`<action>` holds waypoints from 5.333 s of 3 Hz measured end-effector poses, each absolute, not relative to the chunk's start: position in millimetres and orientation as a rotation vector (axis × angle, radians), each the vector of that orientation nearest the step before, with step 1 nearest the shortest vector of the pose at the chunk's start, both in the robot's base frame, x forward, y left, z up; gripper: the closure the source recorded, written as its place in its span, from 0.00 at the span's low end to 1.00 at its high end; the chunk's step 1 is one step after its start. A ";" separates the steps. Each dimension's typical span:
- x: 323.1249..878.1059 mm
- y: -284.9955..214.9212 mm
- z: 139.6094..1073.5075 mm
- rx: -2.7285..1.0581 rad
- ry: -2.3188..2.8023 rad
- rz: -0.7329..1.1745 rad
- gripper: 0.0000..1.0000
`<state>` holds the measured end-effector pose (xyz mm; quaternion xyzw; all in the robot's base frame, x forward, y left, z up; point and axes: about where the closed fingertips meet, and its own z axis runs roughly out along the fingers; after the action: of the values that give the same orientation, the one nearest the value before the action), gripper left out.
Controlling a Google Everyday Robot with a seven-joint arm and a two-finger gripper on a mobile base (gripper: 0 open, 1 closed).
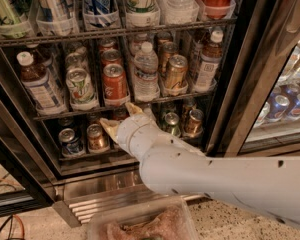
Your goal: Pick coke can from middle shelf of fridge
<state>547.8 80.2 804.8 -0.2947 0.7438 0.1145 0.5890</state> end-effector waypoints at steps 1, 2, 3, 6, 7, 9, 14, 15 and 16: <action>552.2 84.9 814.1 -0.672 1.699 0.208 0.42; 560.2 91.2 820.8 -0.669 1.676 0.174 0.43; 569.1 92.4 824.8 -0.649 1.662 0.144 0.44; 591.8 66.8 825.1 -0.529 1.673 0.035 0.43; 600.0 68.3 827.4 -0.519 1.669 0.054 0.41; 610.8 85.8 827.0 -0.535 1.666 0.142 0.41; 655.2 62.8 830.5 -0.487 1.647 0.084 0.35; 654.8 64.4 830.4 -0.486 1.647 0.084 0.37; 653.9 67.4 830.4 -0.486 1.647 0.084 0.42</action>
Offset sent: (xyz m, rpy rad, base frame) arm 0.0232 0.0187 0.0208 -0.0509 -0.1152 -0.0700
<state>653.9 67.4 830.4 -0.2142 0.7256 0.0370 0.6528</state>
